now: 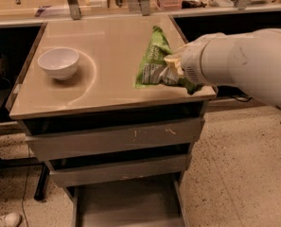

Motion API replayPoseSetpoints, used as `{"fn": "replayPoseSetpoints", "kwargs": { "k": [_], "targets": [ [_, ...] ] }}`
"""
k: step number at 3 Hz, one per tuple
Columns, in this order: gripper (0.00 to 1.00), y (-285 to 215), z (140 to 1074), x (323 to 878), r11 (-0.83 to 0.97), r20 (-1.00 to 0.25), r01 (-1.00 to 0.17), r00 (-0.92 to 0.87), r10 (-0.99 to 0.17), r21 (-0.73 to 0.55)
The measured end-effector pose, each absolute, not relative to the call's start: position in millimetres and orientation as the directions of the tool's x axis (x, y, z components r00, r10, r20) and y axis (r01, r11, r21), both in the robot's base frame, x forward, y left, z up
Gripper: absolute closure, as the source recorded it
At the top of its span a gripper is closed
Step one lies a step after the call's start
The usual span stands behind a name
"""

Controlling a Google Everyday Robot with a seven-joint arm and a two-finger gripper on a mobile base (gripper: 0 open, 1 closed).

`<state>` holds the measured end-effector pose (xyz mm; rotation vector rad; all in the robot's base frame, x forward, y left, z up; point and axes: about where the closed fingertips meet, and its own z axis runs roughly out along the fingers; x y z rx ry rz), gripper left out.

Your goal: Pick green rice chip bag from bottom drawer and place on counter

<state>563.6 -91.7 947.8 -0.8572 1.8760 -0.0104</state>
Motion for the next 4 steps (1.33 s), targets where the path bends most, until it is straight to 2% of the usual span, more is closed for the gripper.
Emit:
{"fn": "replayPoseSetpoints", "kwargs": {
  "k": [2,4],
  "targets": [
    [1.0,-58,940,632,0.705,-0.805,-0.626,-0.201,-0.559,-0.333],
    [1.0,-15,912,669,0.646,-0.796,-0.71,-0.204,-0.57,-0.281]
  ]
}}
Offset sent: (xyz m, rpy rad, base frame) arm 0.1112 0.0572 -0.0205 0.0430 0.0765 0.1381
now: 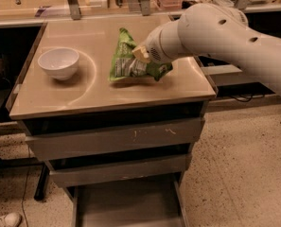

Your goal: Pick green rice chip bag from bottom drawer and place on counter

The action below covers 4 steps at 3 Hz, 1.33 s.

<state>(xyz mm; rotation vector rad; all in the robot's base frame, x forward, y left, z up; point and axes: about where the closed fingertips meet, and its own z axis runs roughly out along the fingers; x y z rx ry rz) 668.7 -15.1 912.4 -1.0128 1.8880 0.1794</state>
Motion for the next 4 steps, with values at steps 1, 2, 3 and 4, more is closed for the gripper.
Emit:
{"fn": "replayPoseSetpoints", "kwargs": {
  "k": [1,2,3,4],
  "targets": [
    [1.0,-1,897,678,0.622,-0.788,-0.74,-0.212,-0.578,-0.257],
    [1.0,7,883,682,0.603,-0.776,-0.762,-0.225,-0.589,-0.237],
    [1.0,10,871,682,0.593,-0.771,-0.781,-0.249,-0.586,-0.198],
    [0.82,10,870,682,0.592,-0.771,-0.782,-0.25,-0.586,-0.196]
  ]
}}
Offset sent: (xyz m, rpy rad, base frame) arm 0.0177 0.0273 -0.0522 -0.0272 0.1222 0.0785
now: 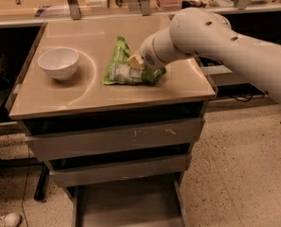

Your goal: Pick green rice chip bag from bottom drawer and place on counter

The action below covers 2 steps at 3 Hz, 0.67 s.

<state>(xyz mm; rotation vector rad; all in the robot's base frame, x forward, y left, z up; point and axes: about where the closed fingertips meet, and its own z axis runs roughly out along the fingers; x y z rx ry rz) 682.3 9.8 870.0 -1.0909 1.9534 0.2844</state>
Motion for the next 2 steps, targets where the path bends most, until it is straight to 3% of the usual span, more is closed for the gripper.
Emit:
{"fn": "replayPoseSetpoints", "kwargs": {
  "k": [2],
  "targets": [
    [0.36,9.9,870.0,682.3,0.592,-0.771,-0.782,-0.25,-0.586,-0.196]
  ]
}}
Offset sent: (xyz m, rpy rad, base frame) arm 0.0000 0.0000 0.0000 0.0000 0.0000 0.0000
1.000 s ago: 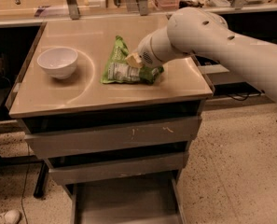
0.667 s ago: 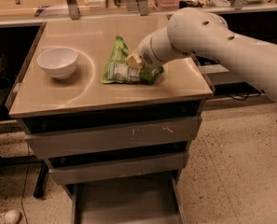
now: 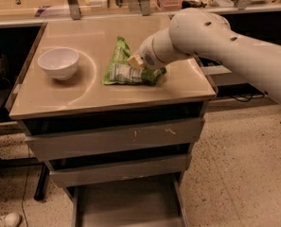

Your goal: Pick green rice chip bag from bottom drawer and place on counter

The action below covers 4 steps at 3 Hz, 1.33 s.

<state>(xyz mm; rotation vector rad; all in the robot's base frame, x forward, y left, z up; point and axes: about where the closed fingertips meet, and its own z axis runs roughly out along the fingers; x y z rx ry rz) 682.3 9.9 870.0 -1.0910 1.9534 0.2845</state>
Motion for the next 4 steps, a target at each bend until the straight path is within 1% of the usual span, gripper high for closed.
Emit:
{"fn": "replayPoseSetpoints", "kwargs": {
  "k": [1,2,3,4],
  "targets": [
    [0.12,10,870,682,0.592,-0.77,-0.782,-0.25,-0.586,-0.196],
    [0.0,10,870,682,0.592,-0.77,-0.782,-0.25,-0.586,-0.196],
    [0.0,11,873,684,0.59,-0.771,-0.782,-0.247,-0.587,-0.2],
    [0.0,-6,921,690,0.604,-0.76,-0.745,-0.211,-0.615,-0.282]
  ]
}}
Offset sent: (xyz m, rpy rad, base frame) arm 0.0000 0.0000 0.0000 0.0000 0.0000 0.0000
